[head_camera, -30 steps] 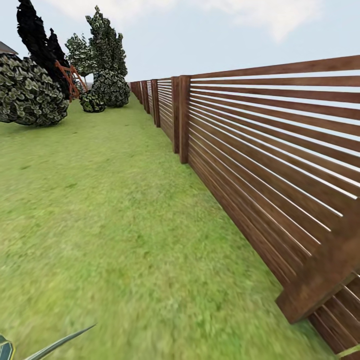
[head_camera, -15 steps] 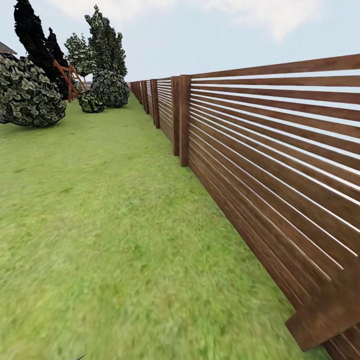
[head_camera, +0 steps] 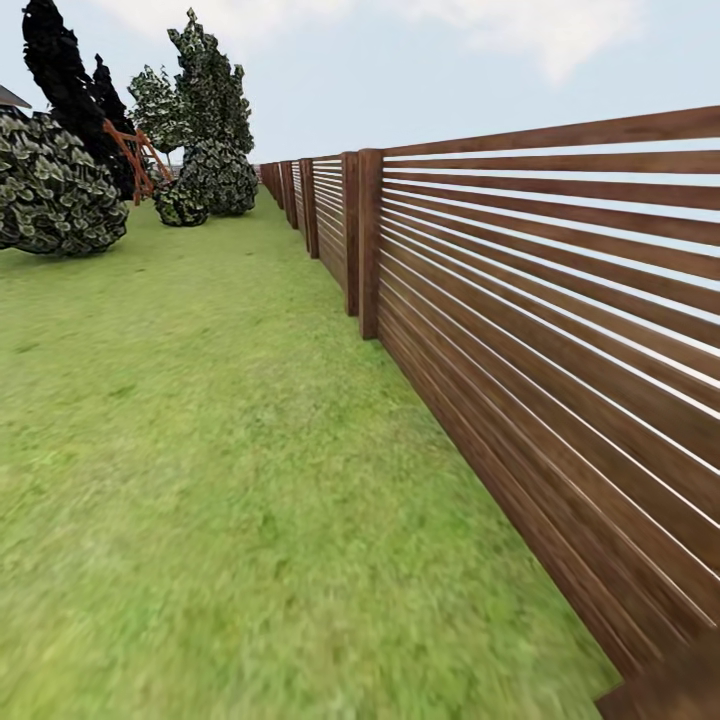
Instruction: Take the three Easter eggs out of the wicker basket on the lawn in the garden, then place them on the lawn next to a single tree (choose any tree) so that all three eggs are next to the same tree and none are left in the basket.
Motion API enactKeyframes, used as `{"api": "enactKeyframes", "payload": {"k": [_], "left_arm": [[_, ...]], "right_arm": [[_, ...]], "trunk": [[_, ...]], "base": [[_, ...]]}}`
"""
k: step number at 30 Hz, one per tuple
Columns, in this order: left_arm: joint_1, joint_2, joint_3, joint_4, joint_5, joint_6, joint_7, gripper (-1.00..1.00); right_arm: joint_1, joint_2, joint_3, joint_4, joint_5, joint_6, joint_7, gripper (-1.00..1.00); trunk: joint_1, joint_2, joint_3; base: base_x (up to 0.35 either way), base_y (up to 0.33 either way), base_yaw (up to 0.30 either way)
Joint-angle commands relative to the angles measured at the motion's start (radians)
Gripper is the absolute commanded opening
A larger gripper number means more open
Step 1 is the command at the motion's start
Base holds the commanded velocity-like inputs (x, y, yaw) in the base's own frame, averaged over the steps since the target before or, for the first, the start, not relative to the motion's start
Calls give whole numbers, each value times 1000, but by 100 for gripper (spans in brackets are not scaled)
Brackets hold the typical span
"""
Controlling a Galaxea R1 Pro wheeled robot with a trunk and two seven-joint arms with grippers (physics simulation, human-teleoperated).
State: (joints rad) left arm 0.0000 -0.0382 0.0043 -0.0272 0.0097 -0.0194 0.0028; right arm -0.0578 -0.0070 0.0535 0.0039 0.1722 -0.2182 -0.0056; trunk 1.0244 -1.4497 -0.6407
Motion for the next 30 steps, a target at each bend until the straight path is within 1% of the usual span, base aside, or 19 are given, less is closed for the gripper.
{"api": "enactKeyframes", "payload": {"k": [1,8,12,30], "left_arm": [[0,0,0,0,1,-2,0,100],[0,0,0,0,1,-2,0,100],[0,0,0,0,1,-2,0,100],[0,0,0,0,1,-2,0,100]], "right_arm": [[0,0,5,1,2,-3,-1,100],[0,0,5,1,2,-3,-1,100],[0,0,5,1,-7,-3,-1,100],[0,1,5,1,-8,-3,-2,100]], "trunk": [[1,0,-1],[1,0,-1],[1,0,-1],[1,0,-1]], "base": [[341,0,0],[341,0,0],[341,0,43],[341,0,163]]}}
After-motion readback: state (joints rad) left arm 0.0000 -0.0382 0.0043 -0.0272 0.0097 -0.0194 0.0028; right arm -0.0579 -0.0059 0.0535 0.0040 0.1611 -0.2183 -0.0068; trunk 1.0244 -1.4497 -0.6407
